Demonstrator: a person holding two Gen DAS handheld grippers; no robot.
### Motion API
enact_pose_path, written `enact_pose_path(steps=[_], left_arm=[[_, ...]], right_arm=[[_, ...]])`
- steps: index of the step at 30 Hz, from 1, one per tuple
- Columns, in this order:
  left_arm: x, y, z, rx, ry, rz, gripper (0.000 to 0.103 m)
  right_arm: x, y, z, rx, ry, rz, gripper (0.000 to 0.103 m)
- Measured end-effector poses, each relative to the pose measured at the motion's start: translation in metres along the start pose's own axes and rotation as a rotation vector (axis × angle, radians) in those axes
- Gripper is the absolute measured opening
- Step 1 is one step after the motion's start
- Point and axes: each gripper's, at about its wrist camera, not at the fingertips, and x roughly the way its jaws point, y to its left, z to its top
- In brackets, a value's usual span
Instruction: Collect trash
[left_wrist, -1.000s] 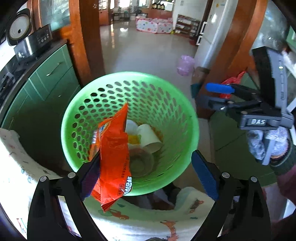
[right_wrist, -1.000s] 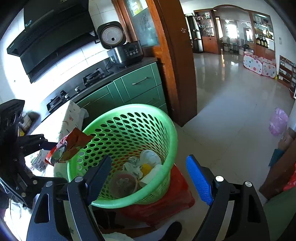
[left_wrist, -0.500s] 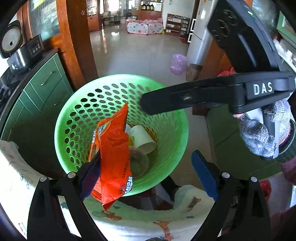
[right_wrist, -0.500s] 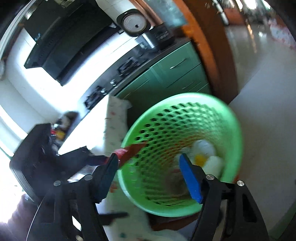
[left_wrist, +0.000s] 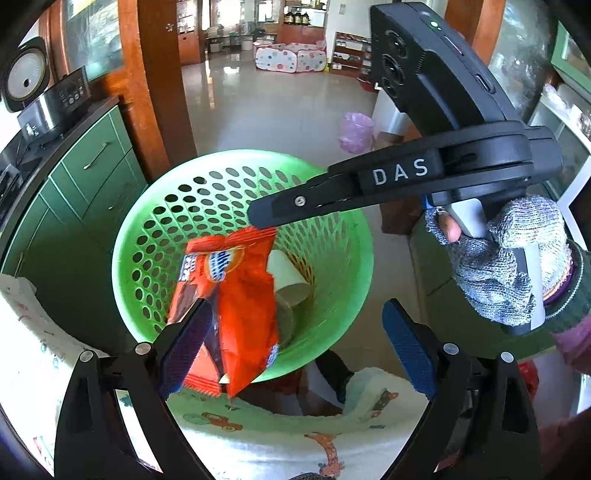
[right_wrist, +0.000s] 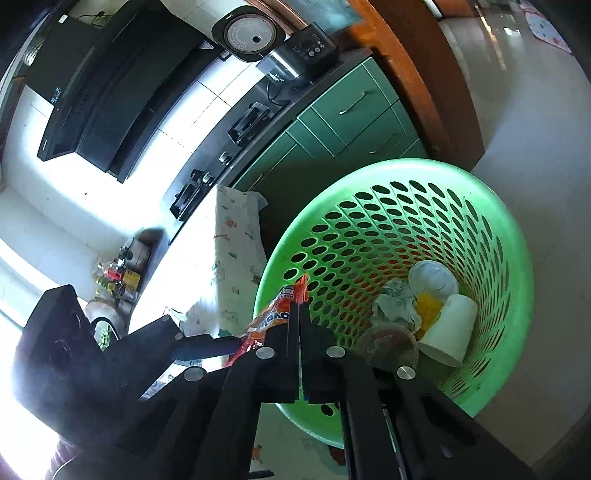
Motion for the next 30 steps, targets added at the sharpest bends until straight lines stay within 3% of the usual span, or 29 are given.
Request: enact_pose_path(steps=[8, 11, 15, 21, 25, 30], left_arm=[[-0.015, 0.012, -0.004, -0.062, -0.011, 0.024, 0.092], [-0.032, 0.020, -0.006, -0.105, -0.045, 0.034, 0.092], [-0.065, 0.029, -0.015, -0.179, -0.093, 0.077, 0.092], [-0.124, 0.042, -0.043, -0.295, -0.146, 0.182, 0.092], [-0.166, 0.046, -0.070, -0.357, -0.180, 0.267, 0.092], [-0.208, 0.042, -0.109, -0.412, -0.209, 0.349, 0.092]], right_arm=[[-0.009, -0.001, 0.003, -0.025, -0.061, -0.088, 0.001], [-0.011, -0.001, 0.004, -0.047, -0.071, -0.120, 0.006], [-0.016, 0.009, 0.003, -0.112, -0.102, -0.188, 0.026], [-0.025, 0.027, -0.004, -0.179, -0.116, -0.218, 0.033], [-0.034, 0.045, -0.019, -0.235, -0.122, -0.216, 0.051], [-0.039, 0.075, -0.042, -0.322, -0.117, -0.216, 0.062]])
